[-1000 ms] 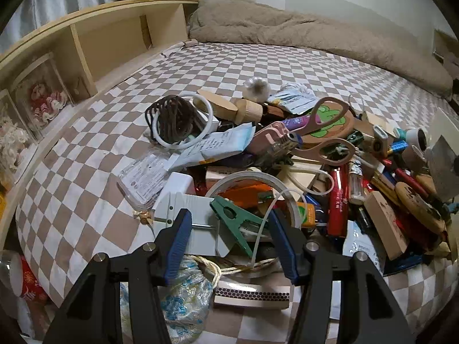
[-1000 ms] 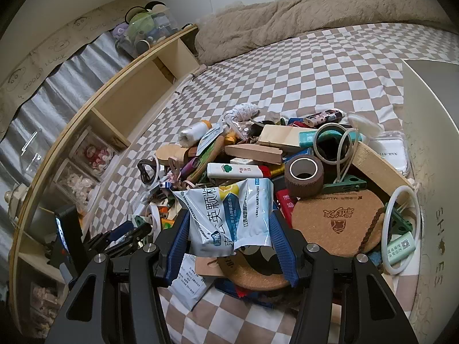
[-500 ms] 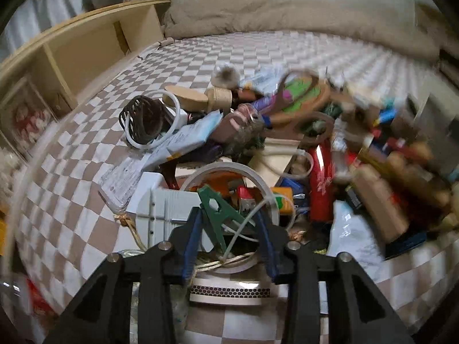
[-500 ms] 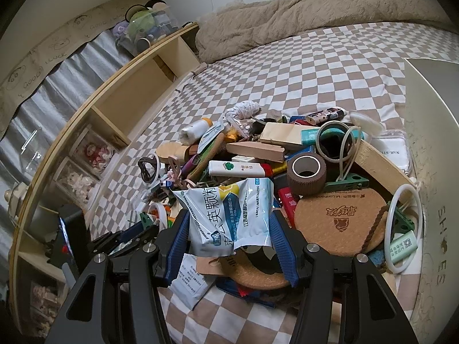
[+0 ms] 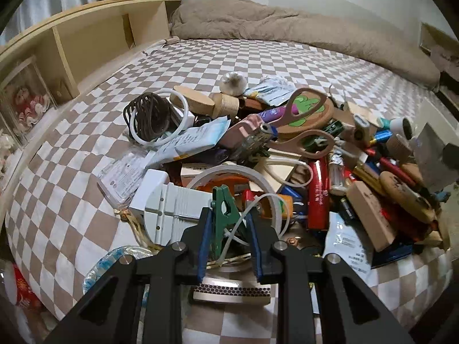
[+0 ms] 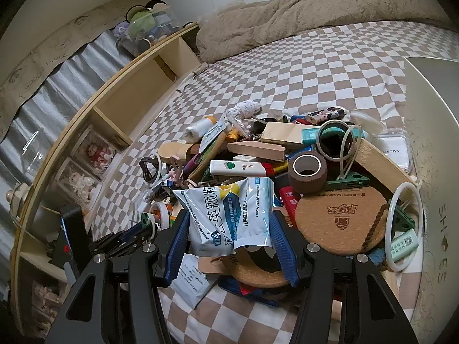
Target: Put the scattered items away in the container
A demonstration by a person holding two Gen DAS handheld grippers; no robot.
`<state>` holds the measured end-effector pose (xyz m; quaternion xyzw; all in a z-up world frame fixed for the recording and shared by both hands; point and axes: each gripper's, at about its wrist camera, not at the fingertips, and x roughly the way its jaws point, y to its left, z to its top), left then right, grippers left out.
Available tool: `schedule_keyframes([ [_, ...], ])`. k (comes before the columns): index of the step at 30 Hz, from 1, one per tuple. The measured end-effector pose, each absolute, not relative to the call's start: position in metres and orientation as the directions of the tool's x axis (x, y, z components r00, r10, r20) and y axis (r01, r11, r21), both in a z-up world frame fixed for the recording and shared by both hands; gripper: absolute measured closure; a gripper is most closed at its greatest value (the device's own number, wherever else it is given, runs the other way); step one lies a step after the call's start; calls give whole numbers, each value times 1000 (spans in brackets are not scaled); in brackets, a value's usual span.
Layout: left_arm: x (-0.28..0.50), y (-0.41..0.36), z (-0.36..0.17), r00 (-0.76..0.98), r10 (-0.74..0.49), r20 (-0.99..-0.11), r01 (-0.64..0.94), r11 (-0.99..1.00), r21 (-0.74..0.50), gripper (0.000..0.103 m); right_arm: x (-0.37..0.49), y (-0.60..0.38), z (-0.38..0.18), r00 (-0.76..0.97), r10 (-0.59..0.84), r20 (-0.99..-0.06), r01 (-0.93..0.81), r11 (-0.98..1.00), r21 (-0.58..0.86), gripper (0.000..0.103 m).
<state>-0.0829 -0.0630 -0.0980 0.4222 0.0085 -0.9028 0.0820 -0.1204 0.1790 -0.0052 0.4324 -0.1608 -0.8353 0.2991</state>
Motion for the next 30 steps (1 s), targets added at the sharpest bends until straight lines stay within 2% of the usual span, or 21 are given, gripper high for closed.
schedule_keyframes([
  [7, -69, -52, -81, -679, -103, -727, 116, -993, 32, 79, -115, 177, -2, -453, -633, -628, 368, -774, 515, 46],
  [22, -58, -46, -68, -703, -46, -709, 90, -996, -24, 79, -83, 157, 2, -484, -561, -672, 389, -825, 410, 46],
  [30, -54, -36, -50, -732, -16, -681, 64, -997, -45, 79, -73, 162, 16, -518, -549, -656, 390, -834, 390, 46],
])
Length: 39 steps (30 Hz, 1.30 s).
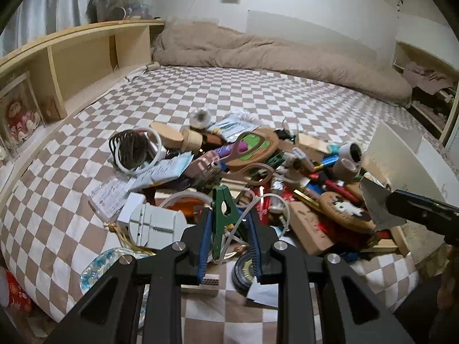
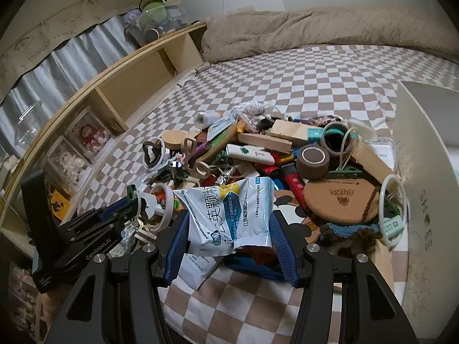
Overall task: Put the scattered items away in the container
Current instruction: 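Carry the green clip and blue-white packet over the white box with both grippers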
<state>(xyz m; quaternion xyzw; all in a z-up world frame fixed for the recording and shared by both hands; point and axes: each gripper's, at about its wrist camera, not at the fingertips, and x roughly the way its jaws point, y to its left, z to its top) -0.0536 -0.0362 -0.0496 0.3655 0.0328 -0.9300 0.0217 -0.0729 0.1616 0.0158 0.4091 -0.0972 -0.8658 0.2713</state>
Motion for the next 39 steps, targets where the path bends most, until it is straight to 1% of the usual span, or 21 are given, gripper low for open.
schedule_keyframes([
  [14, -52, 2, -10, -783, 33, -622, -8, -999, -44, 79, -59, 186, 53, -601, -538, -592, 379, -843, 381, 46],
  [26, -51, 48, 24, -817, 113, -565, -94, -994, -63, 79, -42, 228, 92, -693, -463, -553, 337, -886, 319, 46],
  [39, -62, 114, 55, -833, 217, -509, -219, -974, -58, 79, -30, 285, 118, -775, -377, -507, 244, -919, 311, 46],
])
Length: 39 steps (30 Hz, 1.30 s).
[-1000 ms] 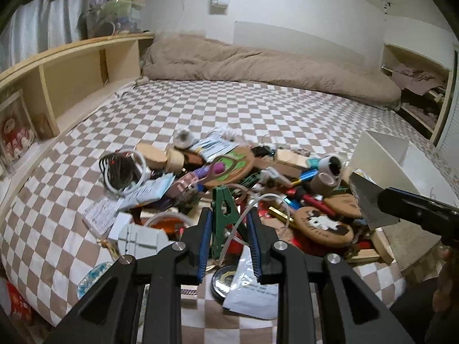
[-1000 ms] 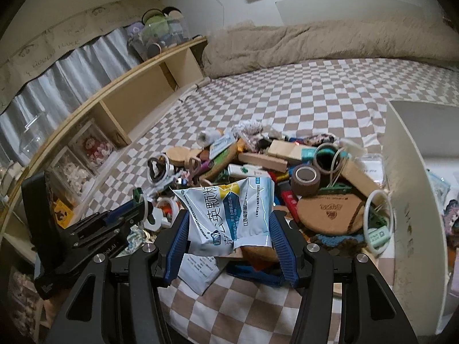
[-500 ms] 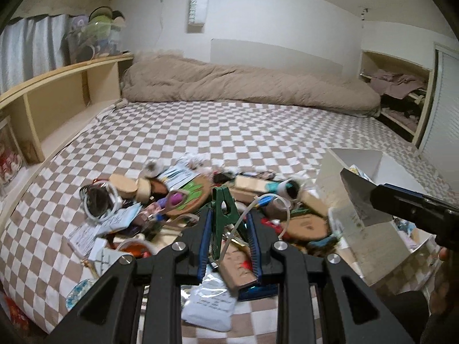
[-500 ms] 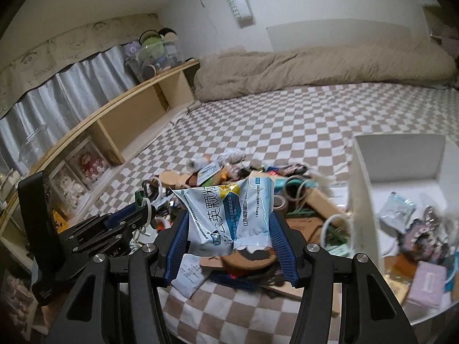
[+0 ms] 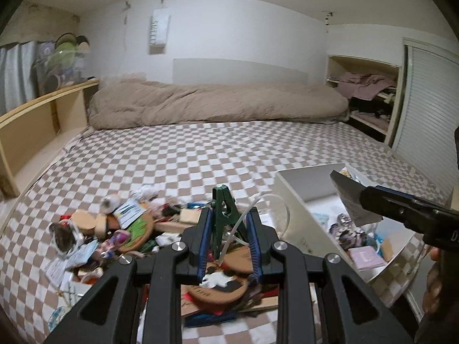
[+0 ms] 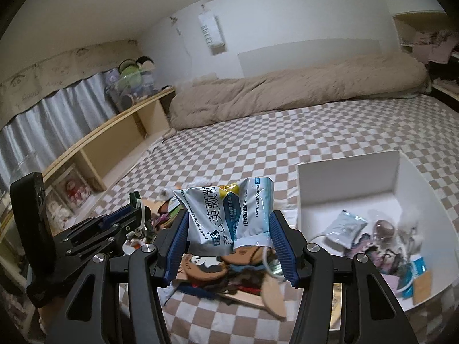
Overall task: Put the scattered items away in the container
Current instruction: 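Carry the green clip and blue-white packet over the white box with both grippers, then lower the clip and packet into the white box and open both grippers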
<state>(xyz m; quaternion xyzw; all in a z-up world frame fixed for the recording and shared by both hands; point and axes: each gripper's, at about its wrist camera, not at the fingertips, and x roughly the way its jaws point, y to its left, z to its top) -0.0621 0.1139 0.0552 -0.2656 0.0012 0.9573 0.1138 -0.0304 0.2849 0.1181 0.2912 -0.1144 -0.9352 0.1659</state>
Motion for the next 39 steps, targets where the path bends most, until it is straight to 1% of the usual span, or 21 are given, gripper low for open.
schedule_keyframes([
  [11, -79, 172, 73, -821, 321, -473, -326, -943, -74, 79, -23, 337, 131, -822, -296, -487, 155, -939, 308, 46],
  [15, -87, 194, 76, -805, 358, -473, -363, -928, -84, 79, -24, 357, 131, -832, -255, -493, 113, -947, 299, 46],
  [19, -95, 213, 74, -793, 379, -477, -392, -917, -76, 79, -31, 380, 127, -826, -246, -507, 81, -942, 325, 46],
  [24, -109, 234, 67, -769, 404, -496, -418, -904, -87, 79, -49, 408, 117, -796, -221, -563, 25, -942, 335, 46],
  [28, -125, 248, 62, -740, 430, -517, -435, -892, -119, 79, -69, 423, 109, -764, -201, -613, 0, -950, 311, 46],
  [33, -145, 265, 60, -725, 438, -532, -446, -887, -122, 79, -101, 432, 101, -725, -172, -667, -23, -962, 272, 46],
  [39, -182, 286, 56, -673, 443, -592, -456, -879, -140, 79, -135, 446, 88, -674, -153, -723, -46, -968, 248, 46],
])
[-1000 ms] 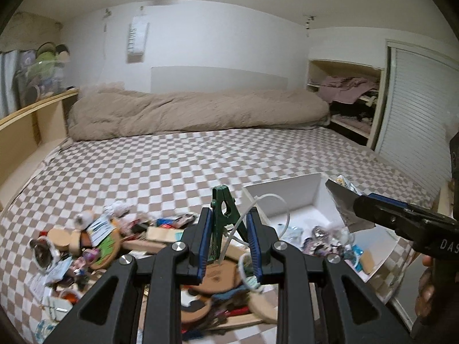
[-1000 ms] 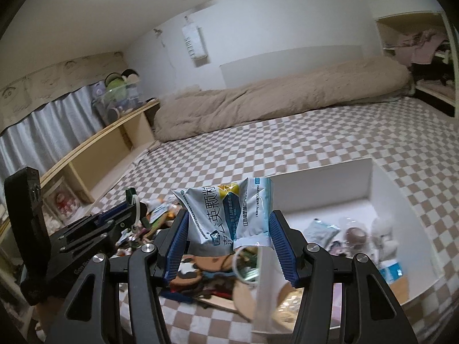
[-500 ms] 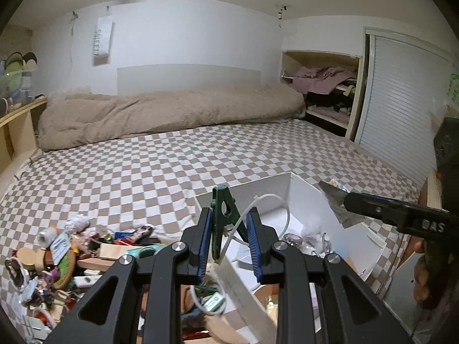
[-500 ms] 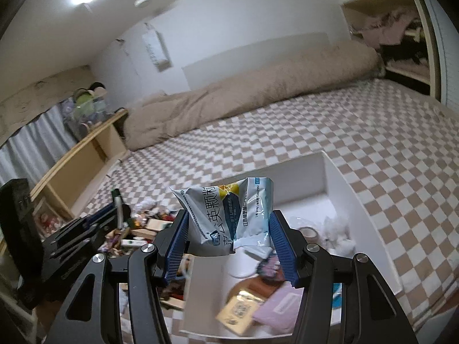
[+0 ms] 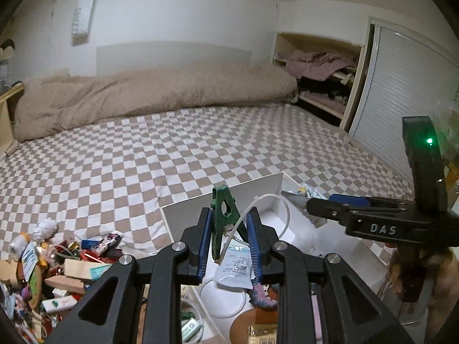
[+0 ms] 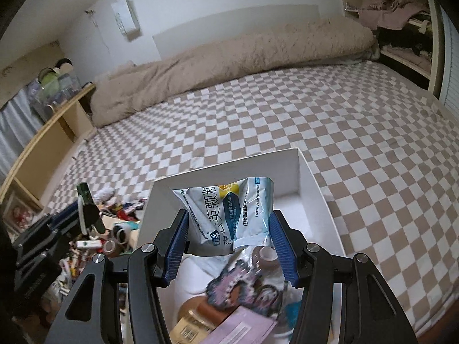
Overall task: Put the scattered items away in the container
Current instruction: 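Lower the clip and packet into the white box and open both grippers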
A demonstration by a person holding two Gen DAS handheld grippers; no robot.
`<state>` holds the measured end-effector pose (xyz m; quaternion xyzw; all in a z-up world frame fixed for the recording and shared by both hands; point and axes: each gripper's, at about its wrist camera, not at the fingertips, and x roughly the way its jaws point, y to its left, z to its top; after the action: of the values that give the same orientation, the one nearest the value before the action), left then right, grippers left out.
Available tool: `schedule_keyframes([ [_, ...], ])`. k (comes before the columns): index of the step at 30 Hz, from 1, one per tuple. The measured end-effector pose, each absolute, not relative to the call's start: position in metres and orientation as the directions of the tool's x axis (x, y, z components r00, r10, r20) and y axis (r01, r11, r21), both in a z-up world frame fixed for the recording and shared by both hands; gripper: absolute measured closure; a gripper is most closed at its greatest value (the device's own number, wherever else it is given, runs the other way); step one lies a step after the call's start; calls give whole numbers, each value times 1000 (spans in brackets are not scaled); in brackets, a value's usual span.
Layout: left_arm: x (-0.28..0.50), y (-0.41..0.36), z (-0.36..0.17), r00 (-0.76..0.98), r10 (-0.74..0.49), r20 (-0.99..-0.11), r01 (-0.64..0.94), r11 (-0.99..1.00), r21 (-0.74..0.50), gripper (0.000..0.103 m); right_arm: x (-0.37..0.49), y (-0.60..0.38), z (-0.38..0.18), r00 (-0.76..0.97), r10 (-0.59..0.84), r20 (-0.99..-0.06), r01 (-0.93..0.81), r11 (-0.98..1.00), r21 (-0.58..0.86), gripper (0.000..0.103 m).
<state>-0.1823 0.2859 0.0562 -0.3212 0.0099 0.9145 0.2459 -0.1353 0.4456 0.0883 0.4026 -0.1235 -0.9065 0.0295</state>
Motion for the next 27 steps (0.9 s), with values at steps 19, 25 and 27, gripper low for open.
schedule_keyframes([
  [19, -260, 358, -9, -463, 353, -813, -473, -874, -109, 79, -215, 486, 14, -489, -192, -851, -202, -924, 325, 46],
  [25, -271, 367, -23, -417, 341, -842, -474, -872, -119, 79, -225, 479, 7, -461, -201, -864, -180, -932, 313, 42],
  [27, -274, 367, -27, -409, 335, -849, -467, -876, -121, 79, -226, 478, 5, -456, -221, -862, -177, -927, 331, 36],
])
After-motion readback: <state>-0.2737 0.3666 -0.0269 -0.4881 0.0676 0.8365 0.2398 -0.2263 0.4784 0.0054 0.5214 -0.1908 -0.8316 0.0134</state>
